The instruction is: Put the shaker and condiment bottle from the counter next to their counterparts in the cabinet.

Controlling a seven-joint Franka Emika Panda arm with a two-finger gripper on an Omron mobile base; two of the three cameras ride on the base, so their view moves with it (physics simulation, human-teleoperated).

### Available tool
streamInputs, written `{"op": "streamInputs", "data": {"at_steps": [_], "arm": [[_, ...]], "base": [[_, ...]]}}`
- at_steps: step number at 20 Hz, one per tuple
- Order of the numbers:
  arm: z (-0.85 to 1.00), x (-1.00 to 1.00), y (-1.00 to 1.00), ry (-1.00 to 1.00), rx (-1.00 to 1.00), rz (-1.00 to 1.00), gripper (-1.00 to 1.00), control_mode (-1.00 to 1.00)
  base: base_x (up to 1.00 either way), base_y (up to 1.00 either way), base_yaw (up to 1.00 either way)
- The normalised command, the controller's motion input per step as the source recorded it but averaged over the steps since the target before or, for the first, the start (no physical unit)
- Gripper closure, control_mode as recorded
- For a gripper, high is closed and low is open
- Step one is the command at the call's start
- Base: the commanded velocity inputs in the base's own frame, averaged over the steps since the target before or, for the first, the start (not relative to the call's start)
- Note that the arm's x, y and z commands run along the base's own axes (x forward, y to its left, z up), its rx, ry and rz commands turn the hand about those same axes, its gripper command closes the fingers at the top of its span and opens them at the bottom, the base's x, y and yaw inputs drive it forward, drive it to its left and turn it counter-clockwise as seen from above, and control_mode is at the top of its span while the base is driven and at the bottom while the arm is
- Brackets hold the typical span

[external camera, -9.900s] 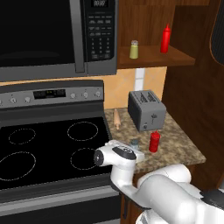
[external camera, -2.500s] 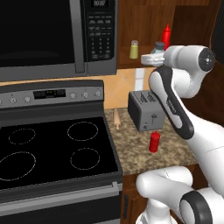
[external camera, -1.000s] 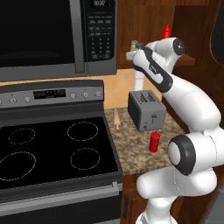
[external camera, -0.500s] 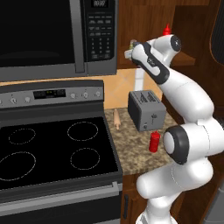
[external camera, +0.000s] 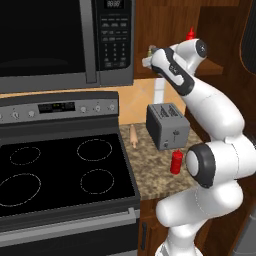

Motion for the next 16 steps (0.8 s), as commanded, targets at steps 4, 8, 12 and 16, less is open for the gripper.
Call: {"op": "streamInputs", "data": {"at_steps": [4,8,12,16], "arm": [[0.0,-0.41,-0.13,0.0,0.01,0.0,-1.0,-1.0],[0.0,-0.64,-0.19,0.0,0.02,0.0,-1.0,-1.0],[0.0,-0.83,-0.07,0.0,0.03,0.0,-1.0,-1.0],[0.0,-0.91,0.0,0.0,0.03,-0.04,-1.0,-1.0]], "base": [[0.0,0.0,0.0],[0.0,0.0,0.0],[0.0,0.0,0.0],[0.0,0.0,0.0]]}}
